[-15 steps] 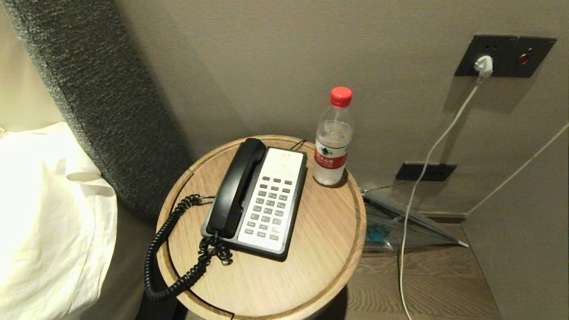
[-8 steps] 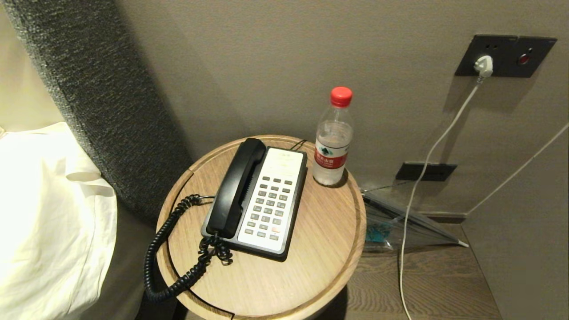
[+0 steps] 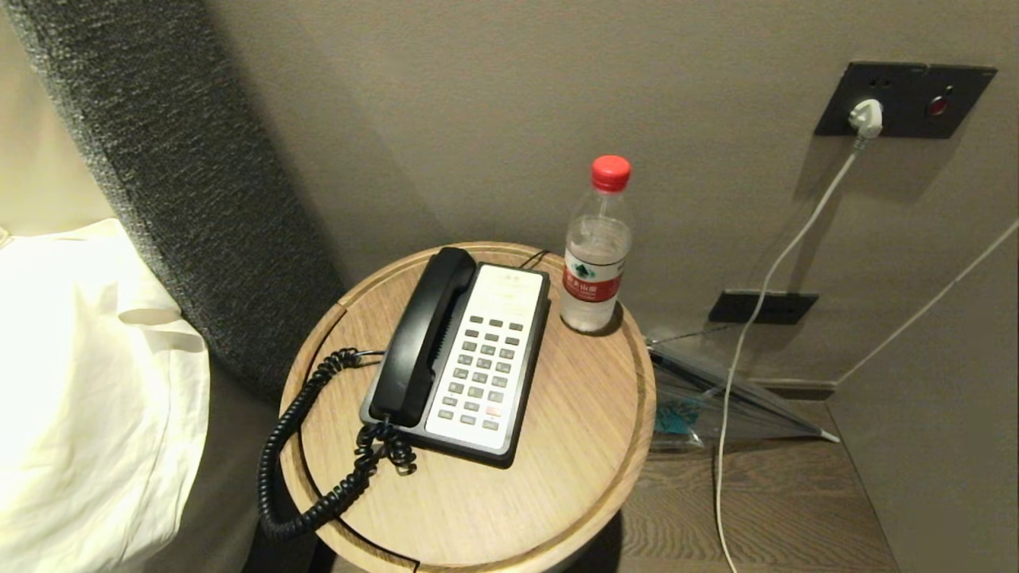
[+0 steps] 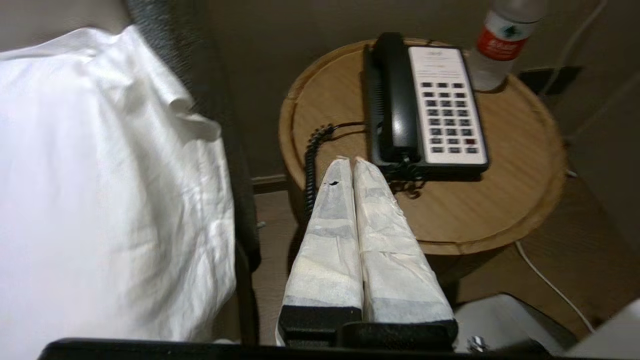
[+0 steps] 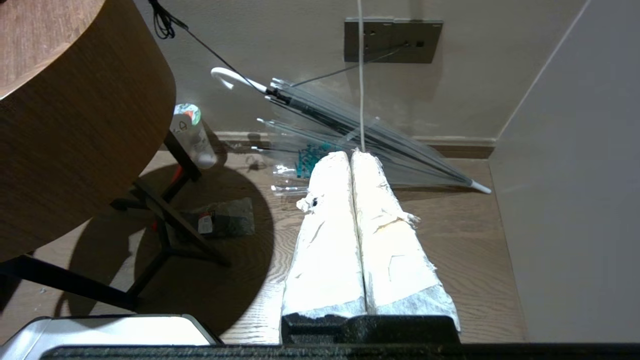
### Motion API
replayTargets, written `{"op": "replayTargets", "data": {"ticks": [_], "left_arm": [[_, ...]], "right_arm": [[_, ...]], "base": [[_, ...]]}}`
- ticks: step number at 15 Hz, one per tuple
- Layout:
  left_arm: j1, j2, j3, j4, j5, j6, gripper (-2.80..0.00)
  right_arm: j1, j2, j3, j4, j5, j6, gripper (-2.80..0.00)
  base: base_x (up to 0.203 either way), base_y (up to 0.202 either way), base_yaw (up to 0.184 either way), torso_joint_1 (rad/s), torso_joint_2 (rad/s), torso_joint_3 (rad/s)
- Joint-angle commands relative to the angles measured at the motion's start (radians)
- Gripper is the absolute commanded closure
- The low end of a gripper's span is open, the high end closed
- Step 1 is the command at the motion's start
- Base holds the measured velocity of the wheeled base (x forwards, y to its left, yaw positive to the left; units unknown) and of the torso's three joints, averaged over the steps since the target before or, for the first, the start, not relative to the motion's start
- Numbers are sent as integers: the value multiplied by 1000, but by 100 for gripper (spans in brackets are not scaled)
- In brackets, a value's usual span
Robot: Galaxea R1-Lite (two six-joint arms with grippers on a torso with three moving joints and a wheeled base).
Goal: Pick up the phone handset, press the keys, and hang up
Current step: Pick up the desk phone handset
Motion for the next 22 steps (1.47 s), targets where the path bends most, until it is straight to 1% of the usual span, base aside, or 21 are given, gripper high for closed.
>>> {"op": "replayTargets", "data": {"ticks": [1, 3, 4, 6, 7, 8, 9, 10, 11, 12, 13, 14, 16, 17, 18, 19, 20, 21, 22], "left_arm": [[-1, 313, -208, 99, -44, 2, 0], [-14, 479, -357, 231, -73, 6, 0], [-40, 545, -405, 292, -82, 6, 0], [-113, 641, -421, 358, -93, 2, 0], [-154, 677, -420, 367, -92, -5, 0], [-196, 714, -424, 367, -89, -44, 0], [-231, 742, -432, 365, -83, -102, 0], [-270, 785, -446, 362, -66, -176, 0], [-315, 811, -459, 359, -48, -226, 0], [-343, 827, -466, 356, -31, -244, 0], [-389, 842, -468, 347, -2, -245, 0], [-434, 863, -470, 330, 47, -245, 0], [-522, 907, -484, 298, 178, -242, 0], [-539, 919, -494, 287, 208, -239, 0], [-546, 925, -500, 287, 217, -236, -280], [-569, 960, -515, 287, 243, -231, -280], [-586, 996, -524, 286, 283, -227, -280], [-594, 1005, -527, 286, 305, -224, -280], [-594, 1019, -526, 285, 311, -227, -280]], "right_arm": [[0, 0, 0, -1, 0, -1, 0], [0, 0, 1, -1, 0, -1, 0], [0, 0, 1, -1, 0, -1, 0], [0, 0, 0, -1, 0, -1, 0], [0, 0, 1, -1, 0, -1, 0], [0, 0, 0, -1, 0, -1, 0], [0, 0, 1, -1, 0, -1, 0], [0, 0, 1, -1, 0, -1, 0], [0, 0, 0, -1, 0, -1, 0], [0, 0, 1, -1, 0, -1, 0], [0, 0, 1, -1, 0, -1, 0], [0, 0, 1, -1, 0, -1, 0], [0, 0, 1, -1, 0, -1, 0], [0, 0, 1, -1, 0, -1, 0], [0, 0, 0, -1, 0, -1, 0], [0, 0, 0, -1, 0, -1, 0], [0, 0, 1, -1, 0, -1, 0], [0, 0, 0, -1, 0, -1, 0], [0, 0, 1, -1, 0, -1, 0]], "base": [[0, 0, 0, 0, 0, 0], [0, 0, 0, 0, 0, 0], [0, 0, 0, 0, 0, 0], [0, 0, 0, 0, 0, 0], [0, 0, 0, 0, 0, 0], [0, 0, 0, 0, 0, 0], [0, 0, 0, 0, 0, 0], [0, 0, 0, 0, 0, 0], [0, 0, 0, 0, 0, 0], [0, 0, 0, 0, 0, 0], [0, 0, 0, 0, 0, 0], [0, 0, 0, 0, 0, 0], [0, 0, 0, 0, 0, 0], [0, 0, 0, 0, 0, 0], [0, 0, 0, 0, 0, 0], [0, 0, 0, 0, 0, 0], [0, 0, 0, 0, 0, 0], [0, 0, 0, 0, 0, 0], [0, 0, 0, 0, 0, 0]]}}
